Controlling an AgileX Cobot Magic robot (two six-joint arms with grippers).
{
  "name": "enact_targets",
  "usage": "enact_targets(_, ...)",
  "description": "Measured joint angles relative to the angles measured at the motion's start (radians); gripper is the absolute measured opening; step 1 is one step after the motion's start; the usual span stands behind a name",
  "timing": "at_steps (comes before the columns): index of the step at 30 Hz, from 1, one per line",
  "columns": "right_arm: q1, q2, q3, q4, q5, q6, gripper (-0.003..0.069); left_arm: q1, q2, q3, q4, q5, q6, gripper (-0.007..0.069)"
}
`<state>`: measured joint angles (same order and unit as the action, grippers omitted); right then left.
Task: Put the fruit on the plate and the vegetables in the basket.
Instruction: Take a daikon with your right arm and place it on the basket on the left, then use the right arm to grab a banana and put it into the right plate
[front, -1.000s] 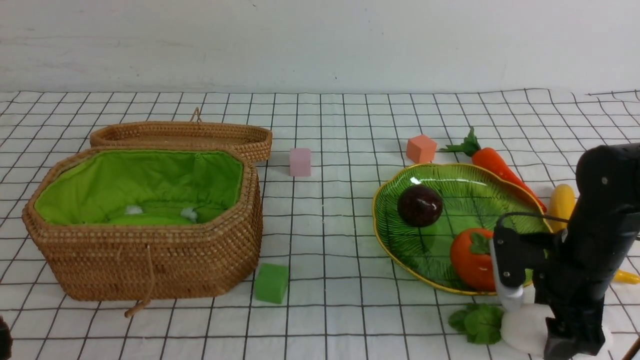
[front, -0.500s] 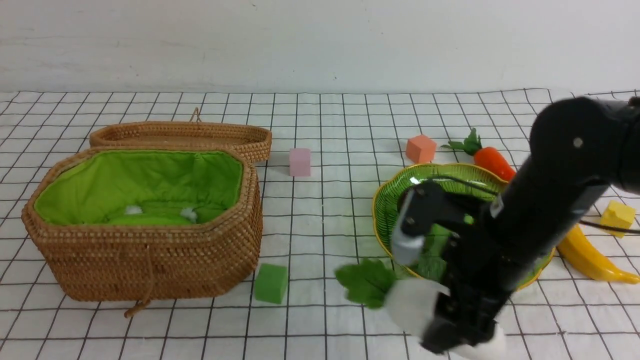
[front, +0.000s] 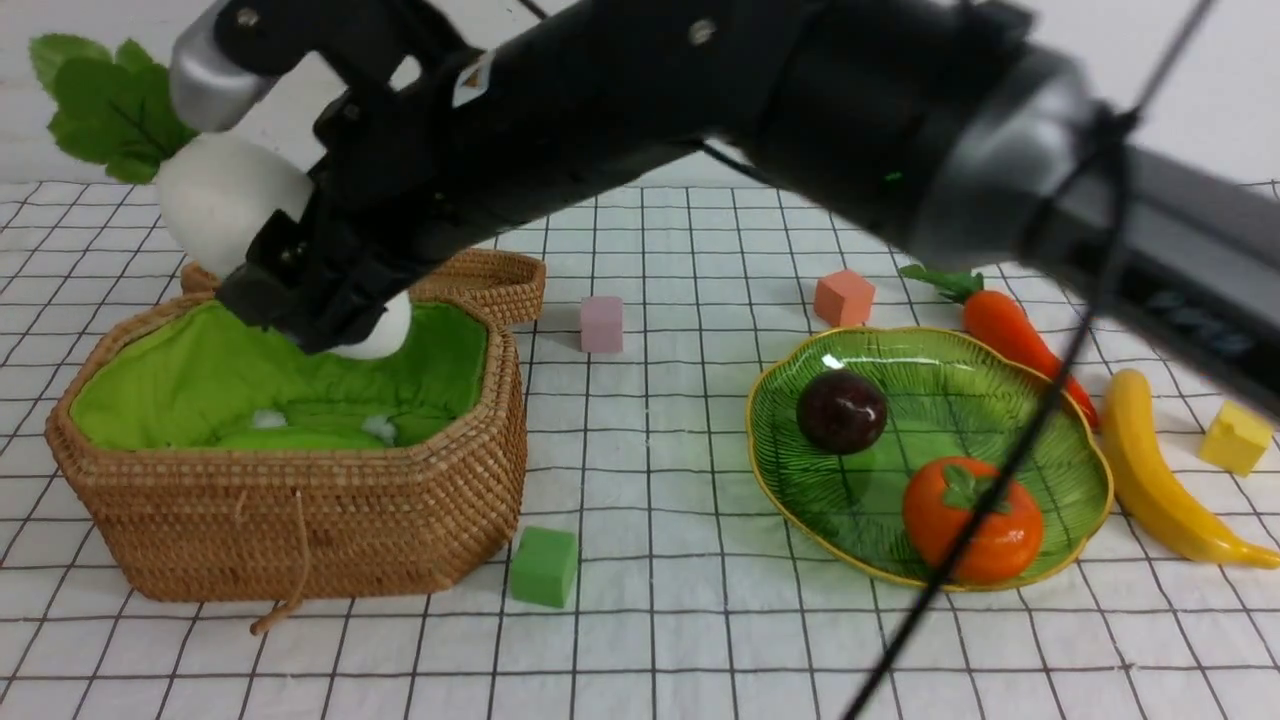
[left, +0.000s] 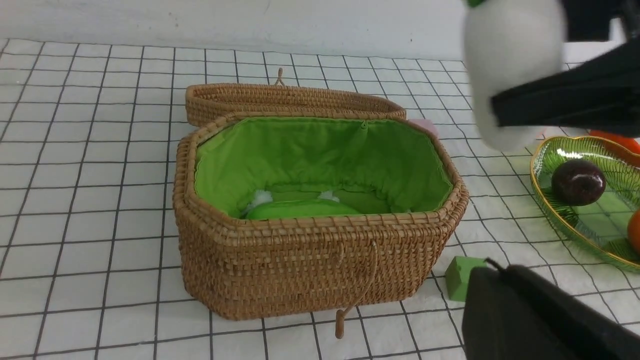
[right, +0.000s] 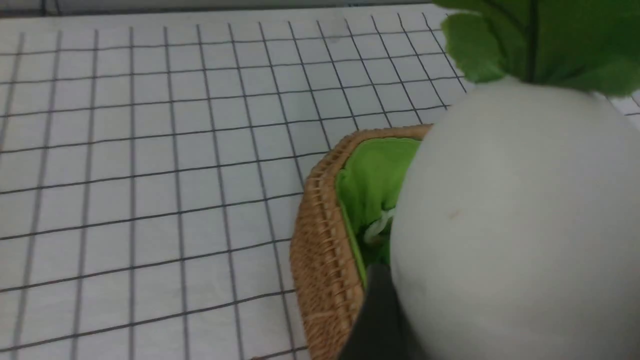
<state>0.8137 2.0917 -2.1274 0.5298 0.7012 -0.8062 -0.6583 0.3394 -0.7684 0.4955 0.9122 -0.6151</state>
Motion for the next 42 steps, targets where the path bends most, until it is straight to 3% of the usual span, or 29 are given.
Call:
enact_targets(5, 0.0, 0.188, -0.178, -0.097, 0.008, 0.003, 0.0561, 0.0, 0.0, 0.0, -0.015, -0.005, 0.0, -0.0013)
enact_targets(11, 0.0, 0.179, -0.199, -0.218, 0.07, 0.09, 0.0676, 0.0, 0.0, 0.0, -0.019, -0.044, 0.0, -0.0013)
enact_targets(16, 0.0, 0.05, -0.203, -0.35, 0.278, 0.259, 0.0629, 0.0, 0.0, 0.0, -0.071, -0.121, 0.047, -0.0013)
enact_targets(20, 0.0, -0.088, -0.211, -0.512, 0.486, 0.408, 0.0475, 0.0, 0.003, 0.0, -0.237, -0.181, 0.212, -0.0013)
enact_targets(25, -0.04, -0.262, -0.105, -0.73, 0.548, 0.551, 0.0158, 0.0, 0.033, 0.0, -0.554, -0.197, 0.516, -0.0013)
enact_targets(28, -0.111, -0.367, 0.05, -0.781, 0.547, 0.63, 0.0035, 0.0, 0.049, 0.0, -0.699, -0.199, 0.649, -0.0013)
enact_targets(30, -0.232, -0.464, 0.209, -0.781, 0.547, 0.695, -0.0002, 0.0, 0.056, 0.0, -0.791, -0.199, 0.75, -0.0013)
enact_targets(32, -0.357, -0.52, 0.327, -0.762, 0.546, 0.725, -0.0001, 0.0, 0.06, 0.0, -0.828, -0.199, 0.801, -0.0013)
enact_targets(35, -0.655, -0.536, 0.551, -0.668, 0.537, 0.715, 0.0044, 0.0, 0.061, 0.0, -0.868, -0.199, 0.852, -0.0013)
enact_targets(38, -0.794, -0.505, 0.652, -0.567, 0.484, 0.652, 0.0112, 0.0, 0.061, 0.0, -0.87, -0.199, 0.861, -0.0013)
enact_targets(42, -0.962, -0.399, 0.75, -0.326, 0.326, 0.441, 0.0342, 0.0, 0.062, 0.0, -0.872, -0.199, 0.864, -0.0013)
